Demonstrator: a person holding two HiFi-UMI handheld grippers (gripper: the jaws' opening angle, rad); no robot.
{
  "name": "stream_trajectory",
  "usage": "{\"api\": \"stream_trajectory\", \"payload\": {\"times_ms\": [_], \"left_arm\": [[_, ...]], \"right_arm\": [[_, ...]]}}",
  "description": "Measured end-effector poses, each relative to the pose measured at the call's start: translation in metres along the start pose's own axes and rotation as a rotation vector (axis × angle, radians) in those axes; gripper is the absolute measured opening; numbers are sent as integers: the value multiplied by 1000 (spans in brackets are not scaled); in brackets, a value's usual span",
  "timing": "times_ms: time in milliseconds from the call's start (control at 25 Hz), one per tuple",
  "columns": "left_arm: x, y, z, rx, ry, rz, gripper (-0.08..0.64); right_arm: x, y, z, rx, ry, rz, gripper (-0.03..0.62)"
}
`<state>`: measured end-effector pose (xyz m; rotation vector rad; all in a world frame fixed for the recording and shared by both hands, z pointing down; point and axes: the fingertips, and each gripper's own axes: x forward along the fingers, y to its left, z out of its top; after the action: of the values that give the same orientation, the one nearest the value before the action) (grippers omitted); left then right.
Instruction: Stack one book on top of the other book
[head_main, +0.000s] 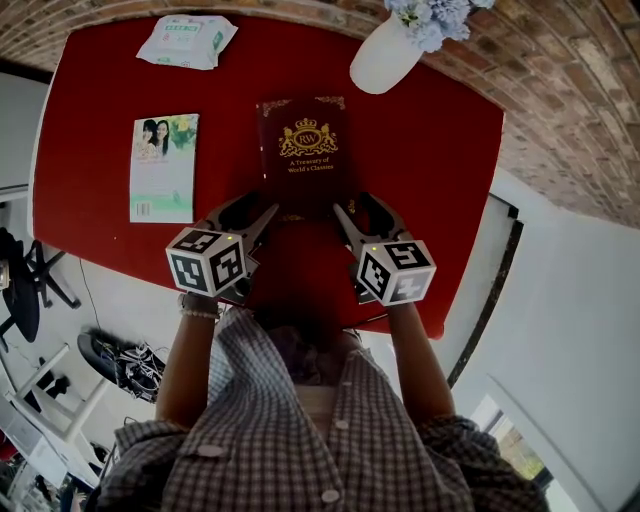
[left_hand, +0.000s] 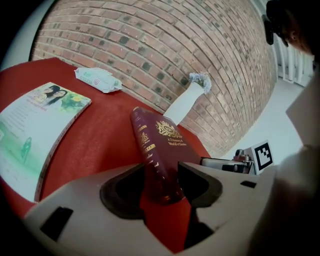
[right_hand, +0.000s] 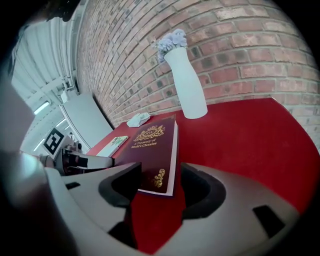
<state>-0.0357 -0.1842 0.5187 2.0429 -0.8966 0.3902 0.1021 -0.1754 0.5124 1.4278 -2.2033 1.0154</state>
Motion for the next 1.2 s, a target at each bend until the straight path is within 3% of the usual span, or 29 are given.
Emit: {"api": "stream_trajectory", "payload": {"times_ms": [200,320,1200], "left_arm": [[2,-1,-2,-62,-11,-35,195],[4,-2,-2,-84,-25,-41,193],[-20,-8,17,-51,-99,-47,167]], "right_arm": [[1,-1,-4,76,2,38,239],[2,4,-3,95,-7,73,172],[-12,27,12,97,-66,62,166]]}}
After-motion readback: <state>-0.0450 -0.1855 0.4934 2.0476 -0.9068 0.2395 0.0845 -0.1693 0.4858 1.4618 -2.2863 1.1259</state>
